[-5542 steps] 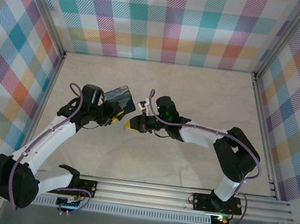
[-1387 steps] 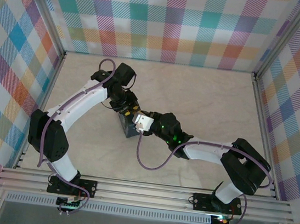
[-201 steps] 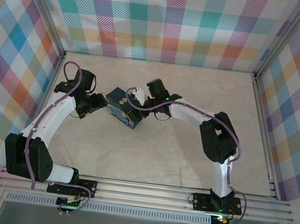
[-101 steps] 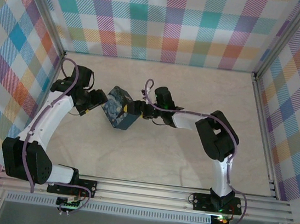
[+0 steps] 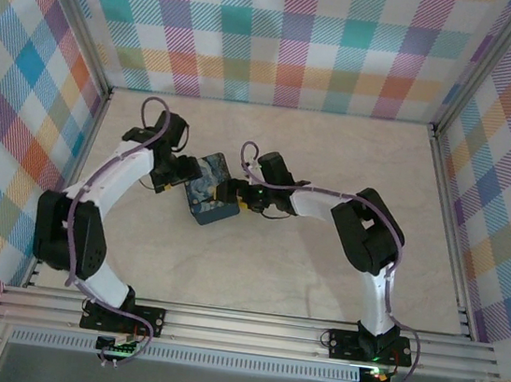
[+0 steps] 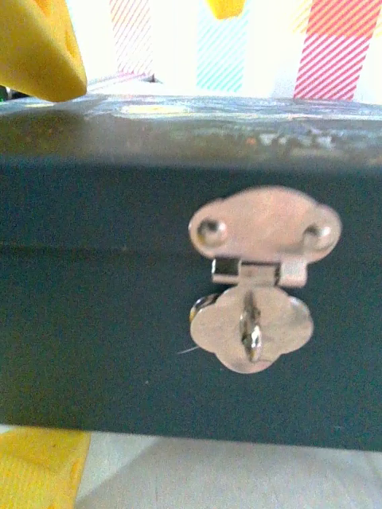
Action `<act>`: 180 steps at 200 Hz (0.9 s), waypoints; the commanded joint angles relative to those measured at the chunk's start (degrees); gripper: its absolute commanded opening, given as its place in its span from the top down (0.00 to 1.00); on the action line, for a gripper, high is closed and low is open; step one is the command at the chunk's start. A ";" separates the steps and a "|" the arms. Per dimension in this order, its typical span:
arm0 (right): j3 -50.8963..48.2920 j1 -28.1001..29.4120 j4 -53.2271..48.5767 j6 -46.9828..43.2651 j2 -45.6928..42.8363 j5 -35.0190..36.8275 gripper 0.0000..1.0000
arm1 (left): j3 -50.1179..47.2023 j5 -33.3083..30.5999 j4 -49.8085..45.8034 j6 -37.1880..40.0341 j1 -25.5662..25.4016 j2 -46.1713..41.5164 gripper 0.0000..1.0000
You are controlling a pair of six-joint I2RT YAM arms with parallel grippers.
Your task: Unlock a padlock with a key
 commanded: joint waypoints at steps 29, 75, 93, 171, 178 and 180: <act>1.20 -0.27 -4.18 -4.55 -2.70 1.69 0.00 | 1.97 -6.67 2.59 0.25 -3.43 7.76 0.27; -0.40 -3.06 -3.03 -6.92 -9.93 2.02 0.00 | -1.39 -6.91 3.50 -0.23 -0.98 4.80 0.26; -1.91 -4.79 -5.15 -11.31 -14.62 6.71 0.00 | -2.97 -5.12 6.93 1.93 -0.10 0.64 0.23; -27.79 -24.46 -3.25 -23.96 -40.23 30.86 0.00 | -22.70 -22.15 38.51 13.42 8.00 -13.07 0.01; -29.76 -26.90 -3.15 -23.90 -41.67 31.12 0.00 | -27.01 -23.29 45.14 16.48 8.13 -14.60 0.01; -30.34 -27.49 -3.16 -23.90 -42.11 31.30 0.00 | -28.38 -23.54 46.85 17.89 8.11 -14.94 0.01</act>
